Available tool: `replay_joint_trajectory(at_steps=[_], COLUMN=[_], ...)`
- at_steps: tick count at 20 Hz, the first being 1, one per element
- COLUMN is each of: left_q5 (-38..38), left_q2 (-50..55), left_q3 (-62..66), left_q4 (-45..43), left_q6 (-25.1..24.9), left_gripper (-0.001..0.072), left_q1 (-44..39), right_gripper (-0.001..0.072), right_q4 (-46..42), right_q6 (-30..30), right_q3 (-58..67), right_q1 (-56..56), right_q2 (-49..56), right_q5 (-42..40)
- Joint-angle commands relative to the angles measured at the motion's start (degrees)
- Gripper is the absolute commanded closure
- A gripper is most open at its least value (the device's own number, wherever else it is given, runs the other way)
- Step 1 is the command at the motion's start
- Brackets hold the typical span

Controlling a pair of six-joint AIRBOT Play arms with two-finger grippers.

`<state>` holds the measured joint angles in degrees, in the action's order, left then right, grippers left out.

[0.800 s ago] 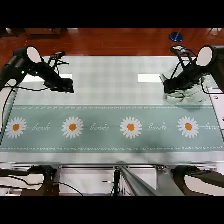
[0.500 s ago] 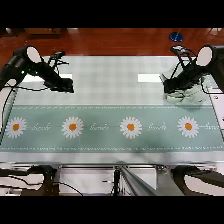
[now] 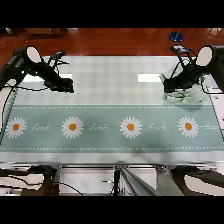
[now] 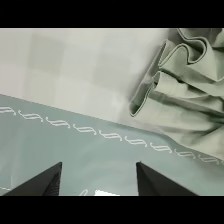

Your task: Fold the shirts.

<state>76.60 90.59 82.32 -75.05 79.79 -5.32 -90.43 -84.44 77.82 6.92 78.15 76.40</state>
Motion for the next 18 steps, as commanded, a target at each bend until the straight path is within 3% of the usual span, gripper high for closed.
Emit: replay_joint_trajectory(at_steps=[1,5,10,12,14,16,18], left_q5=[0.0,-0.1,0.2,0.1,-0.7,1.1,2.1], left_q2=[0.0,0.0,0.2,0.3,0.4,0.4,0.4], left_q3=[0.0,0.0,0.0,0.0,0.0,0.0,0.0], left_q4=[0.0,0.0,0.0,-0.1,-1.6,-2.0,-2.2], left_q6=[0.0,0.0,0.0,0.0,-0.2,-0.2,-1.3], left_gripper=[0.0228,0.0228,0.0228,0.023,0.0231,0.023,0.0228], left_q1=[0.0,0.0,-0.1,0.0,0.4,1.2,2.0], right_gripper=[0.0194,0.0194,0.0194,0.0172,0.0161,0.016,0.0137], right_q4=[0.0,0.0,0.1,-1.5,-14.7,-31.5,-34.4], right_q6=[0.0,0.0,0.0,0.7,-2.4,-10.5,-13.4], right_q3=[0.0,0.0,0.0,0.1,1.7,4.5,7.2], right_q1=[0.0,0.0,0.0,0.0,0.0,-1.7,-7.6], right_q2=[0.0,0.0,0.0,0.0,0.0,0.0,0.3], right_q5=[-0.5,-2.0,-9.9,-16.7,-23.7,-27.7,-29.9])
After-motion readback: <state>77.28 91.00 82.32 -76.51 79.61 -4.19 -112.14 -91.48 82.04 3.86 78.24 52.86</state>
